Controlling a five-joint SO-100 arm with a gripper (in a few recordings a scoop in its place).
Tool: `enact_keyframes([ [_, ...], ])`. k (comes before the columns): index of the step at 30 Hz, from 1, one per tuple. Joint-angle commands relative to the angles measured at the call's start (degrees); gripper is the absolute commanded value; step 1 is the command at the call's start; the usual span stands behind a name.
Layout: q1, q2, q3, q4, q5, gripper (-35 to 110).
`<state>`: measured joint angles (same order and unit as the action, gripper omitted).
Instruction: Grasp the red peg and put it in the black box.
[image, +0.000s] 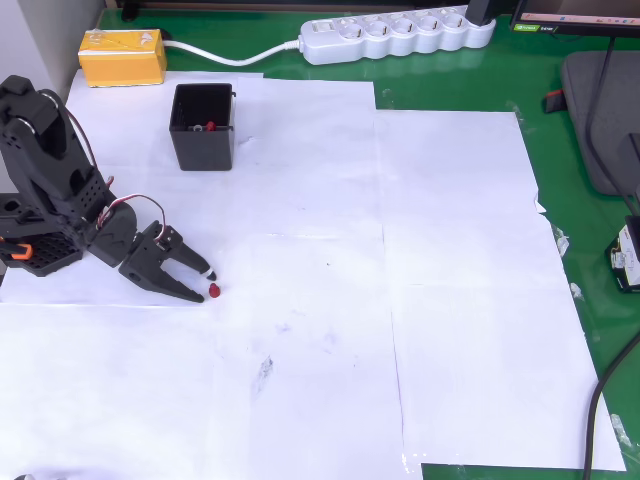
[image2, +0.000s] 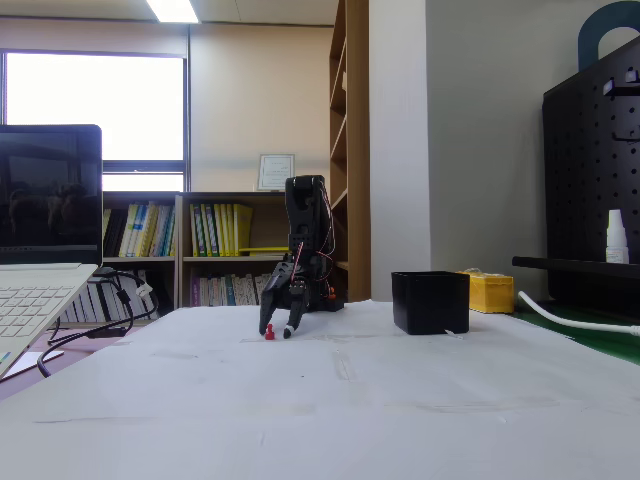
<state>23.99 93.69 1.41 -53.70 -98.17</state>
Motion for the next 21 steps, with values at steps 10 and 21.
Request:
enact_keyframes([
  [10,0.7,1.0,-3.0,-1.6,1.5,32],
  [21,1.4,7.2,-1.5,-9.4,1.1,36],
])
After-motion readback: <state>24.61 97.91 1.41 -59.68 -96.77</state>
